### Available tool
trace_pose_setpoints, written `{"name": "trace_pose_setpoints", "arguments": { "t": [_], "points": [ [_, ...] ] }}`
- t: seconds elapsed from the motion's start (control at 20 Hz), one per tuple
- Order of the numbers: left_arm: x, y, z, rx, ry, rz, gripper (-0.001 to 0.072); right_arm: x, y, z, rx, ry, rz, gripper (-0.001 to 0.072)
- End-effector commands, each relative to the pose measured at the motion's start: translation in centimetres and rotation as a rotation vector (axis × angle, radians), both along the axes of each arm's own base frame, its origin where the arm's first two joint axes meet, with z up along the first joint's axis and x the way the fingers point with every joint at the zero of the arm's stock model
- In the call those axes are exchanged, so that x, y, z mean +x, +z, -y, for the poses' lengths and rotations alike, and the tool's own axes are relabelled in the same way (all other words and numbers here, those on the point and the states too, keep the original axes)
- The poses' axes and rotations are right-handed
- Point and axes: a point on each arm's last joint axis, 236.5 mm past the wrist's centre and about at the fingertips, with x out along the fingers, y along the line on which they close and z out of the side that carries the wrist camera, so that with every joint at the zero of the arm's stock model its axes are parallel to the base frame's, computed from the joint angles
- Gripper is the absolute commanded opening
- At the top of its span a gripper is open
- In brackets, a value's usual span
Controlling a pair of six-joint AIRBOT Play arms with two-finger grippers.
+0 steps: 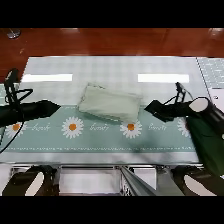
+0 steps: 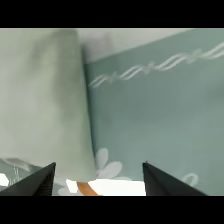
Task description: Fold the shirts.
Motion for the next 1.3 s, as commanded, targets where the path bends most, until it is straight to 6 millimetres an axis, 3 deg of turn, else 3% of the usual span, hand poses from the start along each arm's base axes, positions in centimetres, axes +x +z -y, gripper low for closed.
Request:
{"name": "trace_pose_setpoints", "arguments": {
  "t": [0.0, 0.3, 0.35, 0.45, 0.5, 0.65, 0.75, 0.85, 1.05, 1.25],
  "points": [
    [-0.4, -0.7, 0.4, -0.008, -0.008, -0.018, 0.0025, 0.0, -2.3, -3.9, 0.158, 0.093, -0.101, 0.0622],
    [-0.4, -0.7, 0.4, -0.009, -0.008, -0.018, 0.0025, 3.3, -3.2, -8.0, 0.175, 0.183, -0.118, 0.0602],
    [-0.4, -0.6, 0.4, -0.009, -0.008, -0.018, 0.0025, 3.9, -3.1, -8.7, 0.179, 0.198, -0.118, 0.0553],
    [-0.4, -0.6, 0.4, -0.009, -0.008, -0.018, 0.0025, 4.5, -2.5, -10.2, 0.198, 0.26, -0.115, 0.0155],
    [-0.4, -0.6, 0.4, -0.009, -0.008, -0.018, 0.0025, 5.1, -1.3, -10.8, 0.21, 0.327, -0.076, 0.0018],
    [-0.4, -0.7, 0.4, -0.009, -0.008, -0.019, 0.0025, 8.5, 5.8, -11.1, 0.147, 0.445, 0.09, 0.0016],
    [-0.4, -0.7, 0.4, -0.009, -0.008, -0.018, 0.0025, 11.0, 12.0, -9.8, 0.038, 0.454, 0.212, 0.0016],
    [-0.4, -0.7, 0.4, -0.009, -0.008, -0.019, 0.0025, 11.6, 17.8, -9.0, -0.027, 0.499, 0.315, 0.0016],
    [-0.4, -0.7, 0.4, -0.009, -0.009, -0.018, 0.0026, 11.7, 23.7, -4.1, -0.246, 0.464, 0.35, 0.0016],
    [-0.4, -0.7, 0.4, -0.009, -0.008, -0.018, 0.0025, 10.4, 28.6, 4.2, -0.328, 0.249, 0.34, 0.0016]
  ]
}}
